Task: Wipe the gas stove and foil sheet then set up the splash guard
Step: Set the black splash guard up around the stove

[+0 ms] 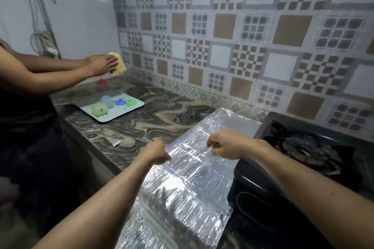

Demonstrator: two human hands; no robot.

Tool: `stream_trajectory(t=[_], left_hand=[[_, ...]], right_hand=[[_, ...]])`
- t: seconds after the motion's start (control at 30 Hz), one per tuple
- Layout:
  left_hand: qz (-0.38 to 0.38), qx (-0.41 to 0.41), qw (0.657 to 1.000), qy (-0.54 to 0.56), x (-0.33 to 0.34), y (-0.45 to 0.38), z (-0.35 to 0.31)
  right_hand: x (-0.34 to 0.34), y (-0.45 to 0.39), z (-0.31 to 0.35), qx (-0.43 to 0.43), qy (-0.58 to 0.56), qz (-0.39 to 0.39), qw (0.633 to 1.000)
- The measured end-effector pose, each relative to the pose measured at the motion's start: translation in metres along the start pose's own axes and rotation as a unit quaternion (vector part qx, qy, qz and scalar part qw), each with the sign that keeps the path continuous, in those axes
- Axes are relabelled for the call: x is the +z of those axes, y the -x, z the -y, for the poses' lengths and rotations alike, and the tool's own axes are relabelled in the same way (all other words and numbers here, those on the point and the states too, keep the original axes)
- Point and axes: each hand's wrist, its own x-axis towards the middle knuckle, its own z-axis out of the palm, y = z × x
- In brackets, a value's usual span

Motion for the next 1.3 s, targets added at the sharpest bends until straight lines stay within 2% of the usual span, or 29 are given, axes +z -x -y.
stream_trajectory(t=[0.07,0.13,0.23,0.33,0.5,0.6,0.73,0.9,1.0,1.2,1.3], left_hand=[[0.012,-0.052,0.999,-0.004,0.010,-0.007,0.035],[0.015,-0.107,0.994,0.005,0.019,-0.017,0.062],[0.008,-0.140,0.990,0.032,0.032,-0.030,0.084],[0.024,-0.161,0.986,0.026,0.041,-0.043,0.091],[0.023,-0.176,0.984,0.012,0.053,-0.061,0.103],[0.027,-0.188,0.982,0.015,0.054,-0.066,0.106],[0.039,-0.176,0.983,0.038,0.048,-0.069,0.110],[-0.009,-0.150,0.987,0.062,0.014,-0.060,0.109],[-0.054,-0.109,0.991,0.055,-0.028,-0.049,0.103],[-0.158,-0.036,0.986,0.028,-0.113,-0.019,0.083],[-0.200,-0.021,0.979,0.032,-0.138,0.000,0.075]], right_hand=[[0.004,-0.025,0.005,0.010,0.033,0.060,0.998],[0.009,-0.054,0.006,0.018,0.071,0.090,0.993],[0.021,-0.110,-0.003,0.024,0.089,0.114,0.989],[0.038,-0.166,-0.015,0.034,0.122,0.117,0.985],[0.064,-0.231,-0.018,-0.001,0.149,0.089,0.985],[0.080,-0.253,-0.013,-0.036,0.161,0.079,0.983],[0.096,-0.264,-0.012,-0.058,0.234,0.081,0.967],[0.067,-0.261,-0.002,-0.047,0.219,0.011,0.974],[0.021,-0.249,0.008,-0.034,0.195,-0.032,0.980],[-0.072,-0.203,0.017,-0.016,0.157,-0.165,0.974],[-0.107,-0.175,0.010,-0.027,0.132,-0.194,0.972]])
